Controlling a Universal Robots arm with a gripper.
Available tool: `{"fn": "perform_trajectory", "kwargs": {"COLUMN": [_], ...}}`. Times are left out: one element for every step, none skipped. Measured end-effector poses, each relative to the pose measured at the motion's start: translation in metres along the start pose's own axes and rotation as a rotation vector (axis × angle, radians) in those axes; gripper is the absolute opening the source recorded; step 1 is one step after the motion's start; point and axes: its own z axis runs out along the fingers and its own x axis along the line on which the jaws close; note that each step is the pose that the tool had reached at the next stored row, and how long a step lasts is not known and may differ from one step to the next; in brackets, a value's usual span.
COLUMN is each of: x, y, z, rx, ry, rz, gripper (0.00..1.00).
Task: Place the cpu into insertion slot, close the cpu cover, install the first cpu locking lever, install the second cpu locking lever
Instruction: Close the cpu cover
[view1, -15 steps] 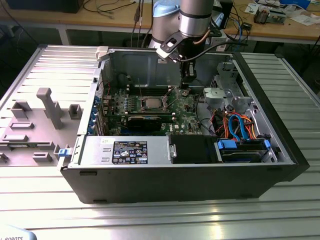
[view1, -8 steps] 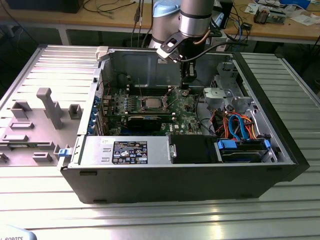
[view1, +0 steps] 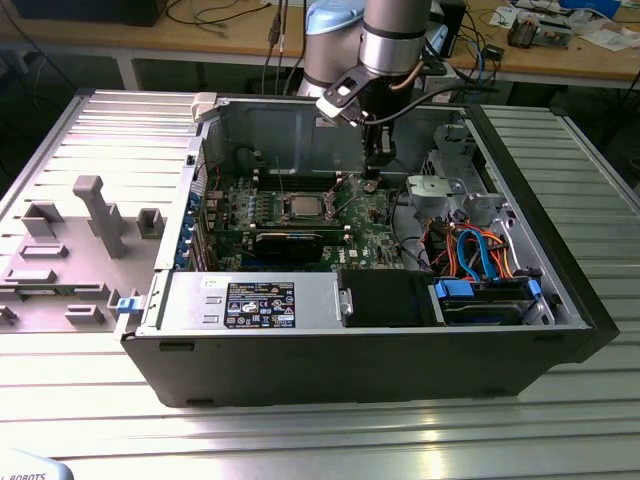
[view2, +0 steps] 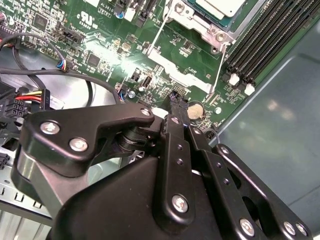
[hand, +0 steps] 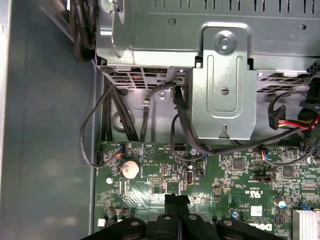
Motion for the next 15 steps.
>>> {"fn": "perform_trajectory", "kwargs": {"x": [0.0000,0.0001,0.0001,0.0001,0.0001,0.0001,0.0001,0.0001,0.0001,0.0001,0.0001,0.0001,0.0001,0.0001,0.0000], "y": [0.0011,0.0014,0.0014,0.0014,0.0015,0.0015,0.0014,0.0015,0.0015,0.0014,0.0014,0.0014,0.0014,0.0014,0.0014], "z": [0.0005,0.0007,0.0008,0.0010,0.0016,0.0017,0.0017,0.0017,0.0018,0.0018,0.0018,0.0018,0.0018,0.0018,0.0024], "rx": [0.0001,0.0000,0.0001,0.0000,0.0000,0.0000,0.0000,0.0000,0.0000,0.0000,0.0000,0.0001,0.0000,0.0000,-0.0001], "ry": [-0.0001,0.0000,-0.0001,-0.0001,0.0000,0.0000,0.0000,0.0000,0.0000,0.0000,0.0000,0.0000,0.0000,0.0000,0.0004], "rz": [0.000,0.000,0.000,0.000,0.000,0.000,0.000,0.000,0.000,0.000,0.000,0.000,0.000,0.000,0.000], "gripper": [0.12,0.12,0.12,0.12,0.12,0.12,0.12,0.12,0.12,0.12,0.12,0.12,0.12,0.12,0.12]}}
